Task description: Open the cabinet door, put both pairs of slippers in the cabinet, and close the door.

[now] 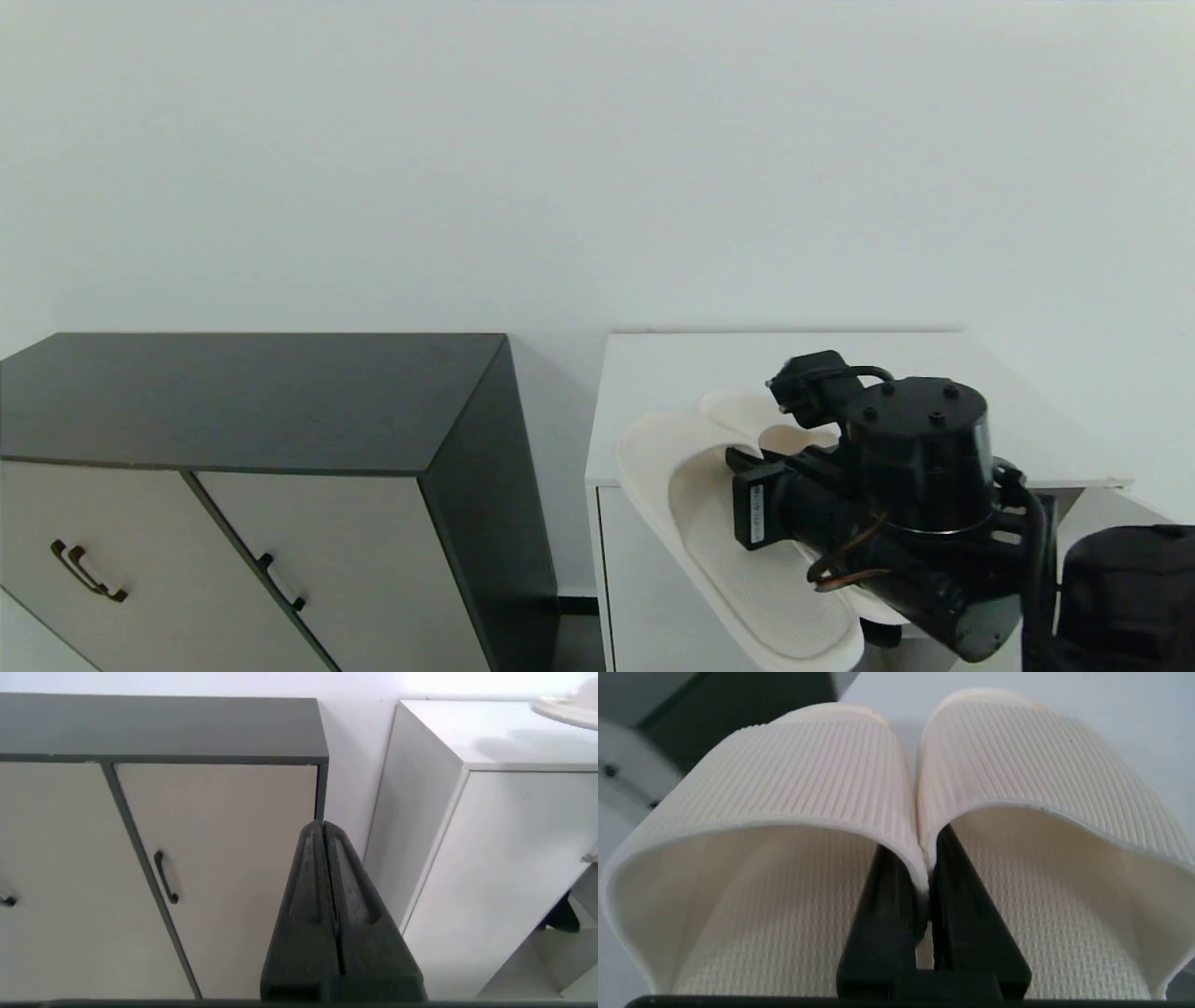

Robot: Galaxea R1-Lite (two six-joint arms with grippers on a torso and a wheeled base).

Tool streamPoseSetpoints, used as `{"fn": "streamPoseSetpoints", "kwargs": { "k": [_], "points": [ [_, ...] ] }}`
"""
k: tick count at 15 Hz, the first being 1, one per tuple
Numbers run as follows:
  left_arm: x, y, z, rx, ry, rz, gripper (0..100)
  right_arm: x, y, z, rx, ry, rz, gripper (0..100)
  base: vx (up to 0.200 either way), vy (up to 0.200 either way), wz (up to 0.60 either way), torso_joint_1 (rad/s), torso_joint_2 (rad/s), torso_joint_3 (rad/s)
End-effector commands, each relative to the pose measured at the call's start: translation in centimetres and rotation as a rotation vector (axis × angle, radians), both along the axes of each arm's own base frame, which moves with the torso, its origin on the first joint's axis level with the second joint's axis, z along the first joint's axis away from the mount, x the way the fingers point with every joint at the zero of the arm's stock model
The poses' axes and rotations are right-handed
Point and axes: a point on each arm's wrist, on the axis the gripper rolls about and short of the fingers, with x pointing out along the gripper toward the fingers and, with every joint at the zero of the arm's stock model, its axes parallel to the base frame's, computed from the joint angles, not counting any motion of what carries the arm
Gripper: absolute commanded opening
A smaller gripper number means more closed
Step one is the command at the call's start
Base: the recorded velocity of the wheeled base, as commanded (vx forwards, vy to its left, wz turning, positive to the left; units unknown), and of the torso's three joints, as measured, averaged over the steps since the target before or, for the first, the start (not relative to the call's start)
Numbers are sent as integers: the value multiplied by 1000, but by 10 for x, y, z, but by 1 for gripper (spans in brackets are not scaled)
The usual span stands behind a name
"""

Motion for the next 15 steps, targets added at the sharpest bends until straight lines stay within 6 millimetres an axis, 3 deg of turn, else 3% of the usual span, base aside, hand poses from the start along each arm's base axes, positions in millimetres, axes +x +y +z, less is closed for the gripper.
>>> {"fn": "streamPoseSetpoints", "kwargs": {
  "k": [1,8,15],
  "points": [
    [0,0,0,0,1,0,0,-14,-10,14,35,-25,17,0,-200,0,0,7,2,2],
    [0,0,0,-2,1,0,0,-16,-11,10,33,-9,33,0,-200,0,0,-2,2,4],
    [0,0,0,-2,1,0,0,-17,-12,6,34,-4,46,0,0,-29,0,1,0,1]
  ]
}}
